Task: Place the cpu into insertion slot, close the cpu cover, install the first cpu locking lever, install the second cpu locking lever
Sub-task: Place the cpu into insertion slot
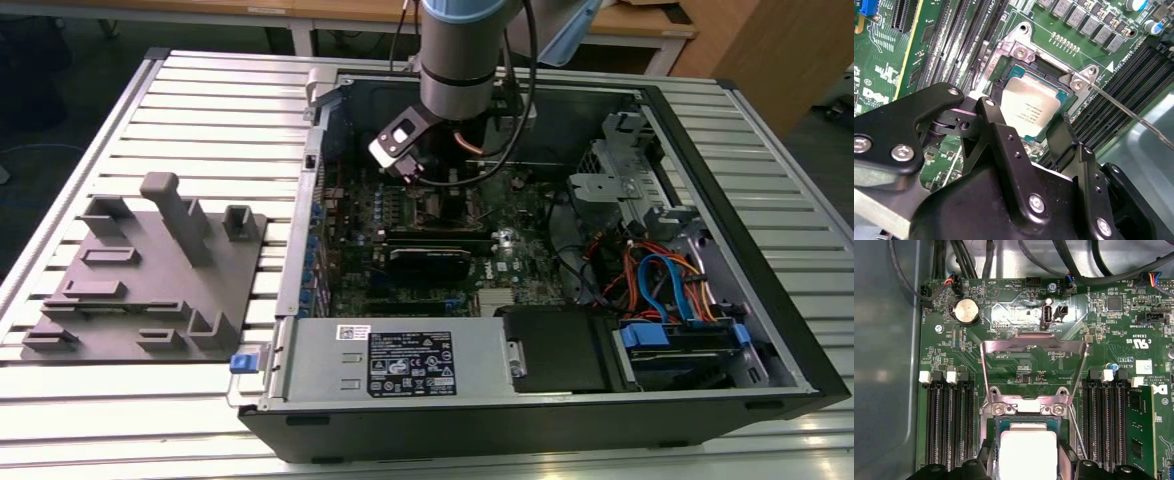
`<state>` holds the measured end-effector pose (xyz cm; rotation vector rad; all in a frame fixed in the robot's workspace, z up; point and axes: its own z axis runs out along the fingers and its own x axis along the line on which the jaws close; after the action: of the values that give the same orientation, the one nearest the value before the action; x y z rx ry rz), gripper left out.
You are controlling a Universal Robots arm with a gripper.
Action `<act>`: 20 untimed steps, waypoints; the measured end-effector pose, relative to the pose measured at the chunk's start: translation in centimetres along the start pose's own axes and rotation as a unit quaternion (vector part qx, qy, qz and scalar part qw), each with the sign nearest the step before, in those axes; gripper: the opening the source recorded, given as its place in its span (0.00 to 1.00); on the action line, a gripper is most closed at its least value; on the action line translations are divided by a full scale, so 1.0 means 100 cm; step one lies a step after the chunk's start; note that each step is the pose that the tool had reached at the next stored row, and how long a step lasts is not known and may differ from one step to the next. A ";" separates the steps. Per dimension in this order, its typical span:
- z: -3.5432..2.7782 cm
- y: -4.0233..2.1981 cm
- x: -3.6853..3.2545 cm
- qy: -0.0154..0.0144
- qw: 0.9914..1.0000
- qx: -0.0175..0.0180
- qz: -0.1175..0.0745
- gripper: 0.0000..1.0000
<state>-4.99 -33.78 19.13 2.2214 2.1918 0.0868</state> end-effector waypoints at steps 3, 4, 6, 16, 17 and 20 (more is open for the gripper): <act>0.0000 0.0001 -0.0003 0.000 1.000 0.000 -0.004 0.62; 0.0000 0.0001 -0.0003 0.000 1.000 0.000 -0.005 0.62; 0.0000 0.0002 -0.0004 0.000 1.000 0.000 -0.005 0.62; -0.0010 0.0002 -0.0005 0.000 1.000 0.001 -0.005 0.69; -0.0019 0.0002 -0.0005 0.000 1.000 0.001 -0.005 0.69; -0.0064 0.0005 -0.0003 0.000 1.000 0.001 -0.005 0.69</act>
<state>-4.98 -33.82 19.78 2.2115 2.2048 0.0842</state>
